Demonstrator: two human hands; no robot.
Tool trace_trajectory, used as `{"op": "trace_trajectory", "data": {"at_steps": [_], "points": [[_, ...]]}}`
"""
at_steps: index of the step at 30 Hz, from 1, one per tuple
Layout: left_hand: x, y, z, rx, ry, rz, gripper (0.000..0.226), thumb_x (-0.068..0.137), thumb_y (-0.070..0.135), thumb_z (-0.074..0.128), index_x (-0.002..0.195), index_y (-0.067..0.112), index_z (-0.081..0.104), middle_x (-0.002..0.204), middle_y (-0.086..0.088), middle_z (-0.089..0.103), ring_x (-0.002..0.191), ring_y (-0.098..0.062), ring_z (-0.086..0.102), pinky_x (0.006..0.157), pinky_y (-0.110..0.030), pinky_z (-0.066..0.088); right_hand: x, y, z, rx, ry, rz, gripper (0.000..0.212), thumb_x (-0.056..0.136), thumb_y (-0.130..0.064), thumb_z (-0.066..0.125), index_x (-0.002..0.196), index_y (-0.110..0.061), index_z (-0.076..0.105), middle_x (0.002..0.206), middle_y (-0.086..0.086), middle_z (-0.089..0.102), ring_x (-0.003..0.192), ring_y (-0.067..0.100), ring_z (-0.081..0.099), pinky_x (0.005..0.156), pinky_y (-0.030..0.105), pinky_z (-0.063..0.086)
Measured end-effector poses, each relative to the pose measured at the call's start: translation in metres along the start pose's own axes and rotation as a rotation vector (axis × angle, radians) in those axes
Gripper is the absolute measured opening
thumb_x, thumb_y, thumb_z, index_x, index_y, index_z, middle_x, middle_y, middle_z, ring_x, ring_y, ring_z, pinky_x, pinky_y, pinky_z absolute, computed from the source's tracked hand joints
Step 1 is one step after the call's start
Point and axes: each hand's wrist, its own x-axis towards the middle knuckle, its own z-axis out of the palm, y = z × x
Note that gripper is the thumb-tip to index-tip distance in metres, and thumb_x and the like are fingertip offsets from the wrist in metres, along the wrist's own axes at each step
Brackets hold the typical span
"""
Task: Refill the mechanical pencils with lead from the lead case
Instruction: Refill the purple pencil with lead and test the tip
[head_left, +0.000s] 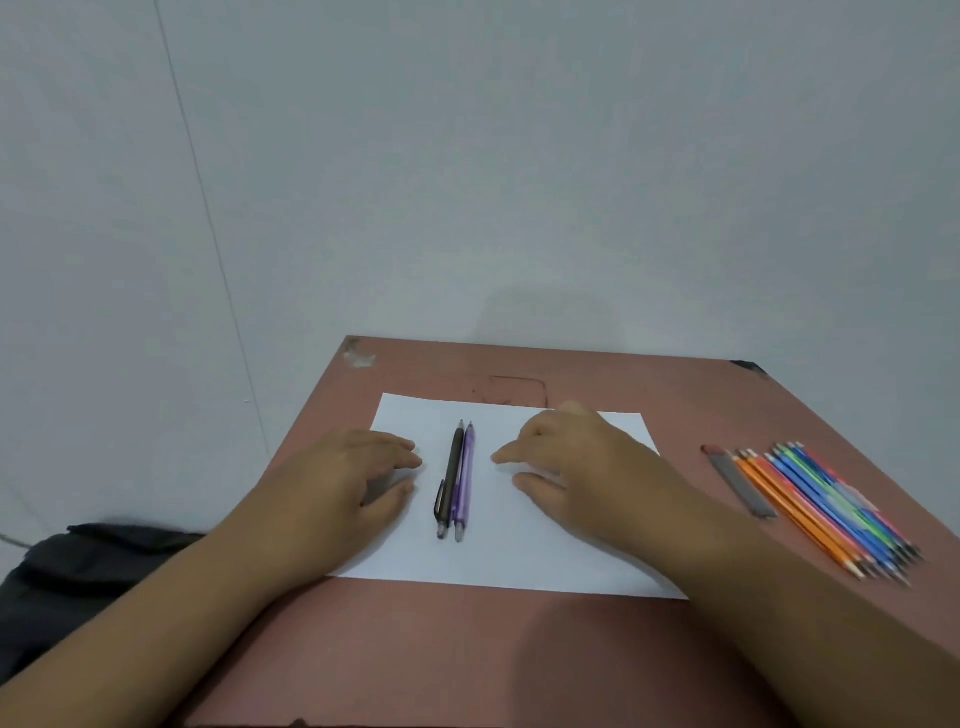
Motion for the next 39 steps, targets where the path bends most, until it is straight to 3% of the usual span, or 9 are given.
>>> {"op": "trace_trajectory", "data": {"at_steps": [4,10,17,20,24,28,31,35,39], "points": [[0.000,-0.001,-0.001,0.081,0.044,-0.051,0.029,0.094,0.042,0.058,0.118,0.029,0.070,0.125,0.019,0.064,0.123,-0.006,0.052,0.092,-0.017,0.036,0.011,-0.010,0.016,-0.021,0.104,-0.230,0.028,0.094,-0.017,0.071,0.118,-0.031,0.075,0.101,-0.010,0.067,0.092,0.018,0.056,0.061,0.030,0.049],[0.001,-0.004,-0.002,0.062,0.030,-0.120,0.028,0.095,0.043,0.057,0.120,0.035,0.066,0.122,0.023,0.061,0.121,0.000,0.047,0.088,-0.015,0.034,0.030,-0.004,0.021,-0.068,0.177,-0.393,0.017,0.092,-0.019,0.076,0.106,-0.027,0.078,0.099,-0.009,0.068,0.090,0.019,0.054,0.055,0.029,0.046],[-0.001,-0.003,-0.002,0.050,0.026,-0.142,0.024,0.096,0.045,0.053,0.117,0.038,0.064,0.116,0.023,0.060,0.116,0.000,0.049,0.092,-0.025,0.047,0.036,0.007,0.024,-0.066,0.194,-0.472,0.007,0.090,-0.021,0.078,0.097,-0.023,0.079,0.100,-0.017,0.074,0.087,0.024,0.058,0.058,0.030,0.048],[-0.001,-0.003,-0.002,0.057,0.036,-0.135,0.025,0.096,0.046,0.052,0.116,0.038,0.063,0.116,0.023,0.060,0.116,0.001,0.048,0.092,-0.026,0.047,0.038,0.008,0.020,-0.116,0.186,-0.526,0.004,0.093,-0.020,0.074,0.095,-0.022,0.077,0.096,-0.016,0.072,0.085,0.023,0.056,0.066,0.020,0.036],[-0.001,-0.003,-0.001,0.056,0.037,-0.130,0.026,0.096,0.044,0.054,0.119,0.037,0.063,0.119,0.023,0.061,0.119,-0.001,0.048,0.094,-0.028,0.048,0.038,0.015,0.022,-0.141,0.185,-0.581,0.012,0.103,-0.021,0.060,0.098,-0.020,0.071,0.099,-0.012,0.068,0.088,0.022,0.054,0.070,0.032,0.046],[0.001,-0.001,-0.003,0.080,0.057,-0.055,0.030,0.095,0.046,0.055,0.122,0.036,0.063,0.126,0.025,0.059,0.124,-0.002,0.048,0.091,-0.020,0.041,0.031,0.017,0.027,0.006,0.246,-0.457,0.011,0.104,-0.022,0.059,0.100,-0.019,0.068,0.100,-0.011,0.064,0.091,0.016,0.053,0.067,0.034,0.050],[0.011,0.006,-0.012,0.077,0.078,0.024,0.044,0.092,0.061,0.046,0.126,0.038,0.063,0.127,0.027,0.059,0.123,0.002,0.047,0.096,-0.021,0.042,0.033,0.011,0.020,0.150,0.331,-0.291,0.014,0.103,-0.031,0.058,0.095,-0.023,0.068,0.093,-0.020,0.059,0.088,0.006,0.050,0.077,0.021,0.042],[0.041,0.037,-0.032,-0.264,0.217,0.034,0.027,0.087,0.065,0.055,0.112,0.055,0.061,0.115,0.044,0.057,0.112,0.013,0.050,0.092,-0.010,0.040,0.042,0.003,0.002,0.484,0.432,-0.040,0.005,0.094,-0.023,0.070,0.090,-0.025,0.072,0.082,-0.013,0.067,0.078,0.011,0.060,0.067,0.021,0.047],[0.080,0.063,-0.035,-0.623,0.320,-0.074,0.018,0.087,0.057,0.067,0.101,0.045,0.070,0.109,0.028,0.068,0.092,0.000,0.066,0.084,-0.031,0.053,0.052,-0.009,-0.014,0.718,0.528,0.106,0.005,0.090,-0.022,0.076,0.085,-0.021,0.074,0.074,-0.004,0.068,0.068,0.011,0.059,0.064,0.018,0.047]]}}
